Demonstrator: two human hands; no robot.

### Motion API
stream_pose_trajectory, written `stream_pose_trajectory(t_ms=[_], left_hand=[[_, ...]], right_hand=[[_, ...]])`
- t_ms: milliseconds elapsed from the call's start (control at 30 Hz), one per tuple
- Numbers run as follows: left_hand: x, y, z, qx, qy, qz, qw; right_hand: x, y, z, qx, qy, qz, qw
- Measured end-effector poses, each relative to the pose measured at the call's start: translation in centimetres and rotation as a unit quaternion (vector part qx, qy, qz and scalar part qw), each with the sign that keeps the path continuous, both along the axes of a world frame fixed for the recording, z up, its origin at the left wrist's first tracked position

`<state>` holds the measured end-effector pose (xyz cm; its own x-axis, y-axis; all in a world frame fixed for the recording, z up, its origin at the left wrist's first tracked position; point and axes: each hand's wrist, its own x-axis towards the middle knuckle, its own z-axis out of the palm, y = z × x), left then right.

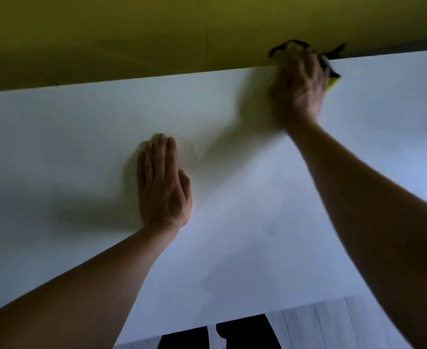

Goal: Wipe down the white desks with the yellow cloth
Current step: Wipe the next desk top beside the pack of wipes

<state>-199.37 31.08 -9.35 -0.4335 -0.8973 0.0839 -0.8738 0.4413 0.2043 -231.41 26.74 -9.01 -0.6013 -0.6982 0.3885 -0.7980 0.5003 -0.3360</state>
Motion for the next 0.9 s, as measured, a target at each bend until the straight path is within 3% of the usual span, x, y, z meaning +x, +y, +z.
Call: stream_pose_trajectory(t_ms=[100, 167, 233, 367, 567, 900], left_hand=[[0.1, 0.1, -0.1, -0.003, 0.001, 0.002, 1.000], [0.0, 0.1, -0.2, -0.003, 0.004, 0.000, 1.000], [-0.1, 0.2, -0.1, 0.000, 0.006, -0.003, 1.000], [0.1, 0.3, -0.1, -0.007, 0.028, -0.007, 1.000], [0.1, 0.4, -0.7, -0.039, 0.061, -0.020, 0.997], [-0.5, 1.2, -0.2, -0.049, 0.034, -0.013, 0.998]], right_hand=[[-1.4, 0.7, 0.0, 0.028, -0.055, -0.086, 0.994], [0.5, 0.4, 0.1, 0.005, -0.035, -0.115, 0.993], [3.9, 0.2, 0.2, -0.056, 0.012, -0.058, 0.997], [14.1, 3.3, 0.6, -0.016, -0.068, 0.146, 0.987], [15.0, 10.6, 1.0, 0.074, -0.078, 0.197, 0.975], [16.2, 25.4, 1.5, 0.073, -0.124, 0.148, 0.978]])
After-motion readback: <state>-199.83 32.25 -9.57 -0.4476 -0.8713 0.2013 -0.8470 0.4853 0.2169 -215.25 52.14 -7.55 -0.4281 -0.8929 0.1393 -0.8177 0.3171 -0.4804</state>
